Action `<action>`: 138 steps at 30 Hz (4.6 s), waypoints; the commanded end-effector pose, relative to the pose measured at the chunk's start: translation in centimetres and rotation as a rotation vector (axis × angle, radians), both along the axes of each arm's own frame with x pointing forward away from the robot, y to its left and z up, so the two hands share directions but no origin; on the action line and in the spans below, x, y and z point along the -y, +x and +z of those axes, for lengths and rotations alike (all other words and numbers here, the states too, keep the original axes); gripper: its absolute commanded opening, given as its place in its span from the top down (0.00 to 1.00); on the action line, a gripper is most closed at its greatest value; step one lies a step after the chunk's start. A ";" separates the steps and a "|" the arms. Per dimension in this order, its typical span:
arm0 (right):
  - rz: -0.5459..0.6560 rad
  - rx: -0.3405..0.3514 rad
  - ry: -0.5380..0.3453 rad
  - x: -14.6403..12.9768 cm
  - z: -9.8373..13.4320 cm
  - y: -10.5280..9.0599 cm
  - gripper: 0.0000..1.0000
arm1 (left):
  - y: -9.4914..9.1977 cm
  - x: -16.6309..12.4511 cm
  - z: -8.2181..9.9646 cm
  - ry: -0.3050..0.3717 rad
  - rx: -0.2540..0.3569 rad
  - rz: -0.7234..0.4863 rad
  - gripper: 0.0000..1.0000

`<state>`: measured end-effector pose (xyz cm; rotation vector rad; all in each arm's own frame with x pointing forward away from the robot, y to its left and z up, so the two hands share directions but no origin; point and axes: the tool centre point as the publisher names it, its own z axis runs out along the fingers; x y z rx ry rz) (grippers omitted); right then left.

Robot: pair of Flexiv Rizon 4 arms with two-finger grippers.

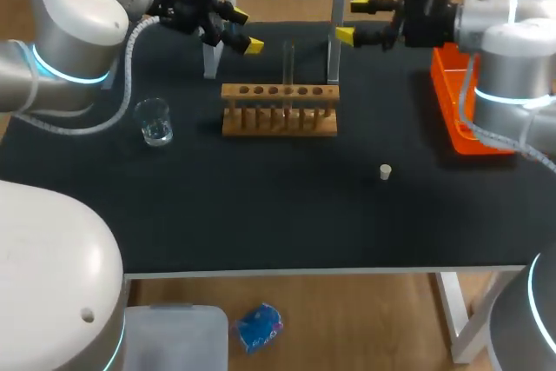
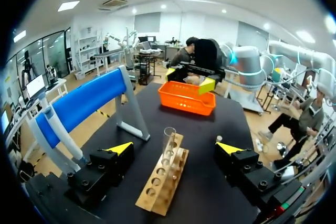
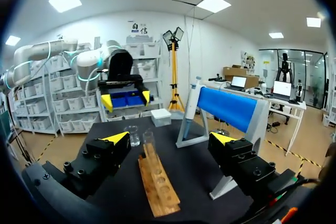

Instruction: Invert the test tube, pick up the pipette, mount the tip to pipette, aspirate from beaker and dispense into the tube, eject the tip, return the pipette, and cap with the stopper.

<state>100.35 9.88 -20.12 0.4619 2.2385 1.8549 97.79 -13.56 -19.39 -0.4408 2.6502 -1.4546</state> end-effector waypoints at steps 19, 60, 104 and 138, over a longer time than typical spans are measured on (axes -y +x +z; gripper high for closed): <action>-0.026 -0.002 -0.005 8.3 -4.6 -11.2 0.00 | 1.7 3.0 -3.4 0.018 0.039 -0.035 0.00; -0.165 -0.043 -0.190 10.9 -9.6 -18.3 0.00 | 1.6 3.5 -3.7 0.024 0.030 -0.052 0.00; -0.252 -0.265 -0.281 8.8 -20.9 -17.8 0.45 | 1.6 3.5 -3.7 0.024 0.030 -0.052 0.00; -0.243 -0.291 -0.322 7.9 -22.4 -15.1 0.53 | 1.6 3.5 -3.7 0.024 0.030 -0.052 0.00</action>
